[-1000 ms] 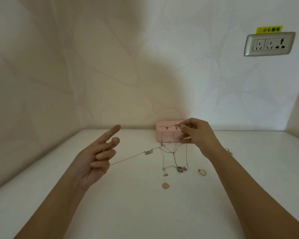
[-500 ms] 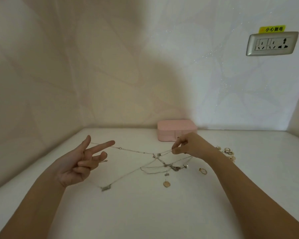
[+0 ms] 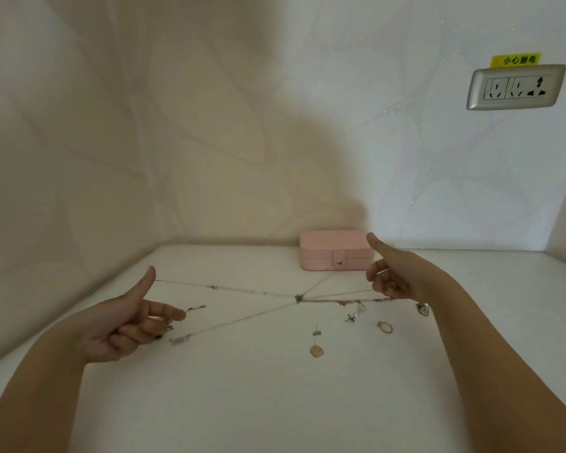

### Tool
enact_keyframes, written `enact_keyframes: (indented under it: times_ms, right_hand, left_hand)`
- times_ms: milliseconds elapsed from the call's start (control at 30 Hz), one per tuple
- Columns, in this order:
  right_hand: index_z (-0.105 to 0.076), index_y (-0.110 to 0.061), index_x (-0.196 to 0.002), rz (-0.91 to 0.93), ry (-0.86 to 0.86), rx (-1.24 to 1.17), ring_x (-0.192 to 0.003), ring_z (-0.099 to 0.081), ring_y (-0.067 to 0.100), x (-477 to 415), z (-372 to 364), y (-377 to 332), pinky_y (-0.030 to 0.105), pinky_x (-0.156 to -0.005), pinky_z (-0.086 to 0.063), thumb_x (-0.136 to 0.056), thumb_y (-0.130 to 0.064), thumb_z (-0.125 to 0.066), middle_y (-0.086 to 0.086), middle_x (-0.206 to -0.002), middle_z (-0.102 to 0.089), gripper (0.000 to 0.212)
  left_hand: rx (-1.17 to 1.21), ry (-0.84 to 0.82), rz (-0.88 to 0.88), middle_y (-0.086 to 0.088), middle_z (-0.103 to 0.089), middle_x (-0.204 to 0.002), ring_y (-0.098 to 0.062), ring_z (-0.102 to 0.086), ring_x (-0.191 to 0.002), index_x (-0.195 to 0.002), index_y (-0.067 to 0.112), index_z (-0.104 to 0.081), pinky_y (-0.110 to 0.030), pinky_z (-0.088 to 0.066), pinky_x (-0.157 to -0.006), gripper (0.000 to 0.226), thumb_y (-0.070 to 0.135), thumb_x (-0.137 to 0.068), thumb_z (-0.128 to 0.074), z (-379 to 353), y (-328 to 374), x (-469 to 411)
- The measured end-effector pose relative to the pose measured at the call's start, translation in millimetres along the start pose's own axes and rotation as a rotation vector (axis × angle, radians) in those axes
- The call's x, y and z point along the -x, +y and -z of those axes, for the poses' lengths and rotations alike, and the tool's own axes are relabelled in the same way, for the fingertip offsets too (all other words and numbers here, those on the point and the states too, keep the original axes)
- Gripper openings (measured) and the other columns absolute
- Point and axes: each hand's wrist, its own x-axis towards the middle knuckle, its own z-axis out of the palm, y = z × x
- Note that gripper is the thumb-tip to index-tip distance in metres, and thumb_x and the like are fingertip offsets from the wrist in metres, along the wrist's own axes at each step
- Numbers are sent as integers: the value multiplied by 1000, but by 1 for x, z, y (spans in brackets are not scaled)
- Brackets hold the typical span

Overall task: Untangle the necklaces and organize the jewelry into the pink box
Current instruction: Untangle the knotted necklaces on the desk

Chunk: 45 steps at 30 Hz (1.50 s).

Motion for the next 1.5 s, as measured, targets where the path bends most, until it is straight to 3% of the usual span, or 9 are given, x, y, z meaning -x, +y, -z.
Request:
enact_keyframes:
  times_ms: [233,367,533,667,900,1100,1233,1333,1500]
  right_hand:
    - [-59,-3,-74,-70,86,428,-38,-46,14,3,-5,0,19,-41,-38,-97,-48,-45,8,-53,-59,52]
    - [-64,1,-81,-48,142,545,-51,-53,17,-6,-19,0,21,-48,-44,-95,-9,-49,9,-67,-58,23]
    - [-67,-21,-103,436,15,780,-97,-55,9,9,-46,0,14,-72,-43,-81,8,-56,-8,-105,-56,38]
    - [-72,-28,-82,560,-288,755,-71,-57,3,20,-74,-1,10,-58,-42,-78,-8,-71,-11,-82,-65,20]
    - [-74,-30,-78,542,-285,943,-69,-54,-1,20,-81,5,13,-61,-37,-74,-27,-78,-16,-75,-62,6]
    - [-69,-26,-81,598,-260,969,-73,-52,3,19,-84,6,15,-63,-38,-81,-24,-66,-14,-81,-57,4]
    - [-66,-22,-84,605,-276,946,-74,-50,5,19,-88,9,18,-64,-40,-80,-23,-67,-13,-81,-52,4]
    - [-64,-26,-79,626,-271,880,-84,-57,13,19,-88,6,22,-70,-45,-79,-24,-68,-6,-88,-61,4]
    - [-69,-21,-80,628,-308,774,-79,-60,7,21,-85,1,13,-61,-43,-81,-16,-70,-3,-88,-68,5]
  left_hand:
    - [-238,65,48,-2,-38,-57,-5,-19,-35,-82,4,-59,-10,-17,-27,38,41,-89,-55,-9,3,3]
    - [-434,223,-80,-8,-58,-63,-13,-49,-46,-89,-3,-69,-20,-49,-43,17,10,-93,-58,-16,4,-2]
    - [-949,647,-449,-2,-65,-86,-17,-58,-70,-92,15,-69,-21,-42,-56,26,-2,-87,-51,-50,1,-11]
    - [-1024,360,-840,12,-64,-93,1,-57,-85,-91,28,-67,-2,-38,-75,24,6,-89,-58,-107,-20,-16]
    - [-1342,22,-628,6,-9,-160,-11,-4,-147,-152,26,-13,-24,-4,-115,55,39,-102,-32,-144,-55,-40]
    - [-1216,-3,-675,14,-20,-154,-6,-9,-145,-147,34,-27,-26,-4,-116,47,41,-101,-34,-145,-58,-47]
    - [-929,63,-757,22,-62,-110,4,-55,-105,-114,31,-64,-12,-42,-89,23,29,-93,-56,-145,-56,-47]
    - [-736,138,-746,19,-69,-73,7,-60,-71,-89,27,-73,-6,-41,-65,7,25,-84,-70,-146,-54,-47]
    - [-573,129,-708,4,-72,-70,-3,-60,-62,-77,18,-74,-14,-42,-62,4,17,-80,-73,-144,-51,-47]
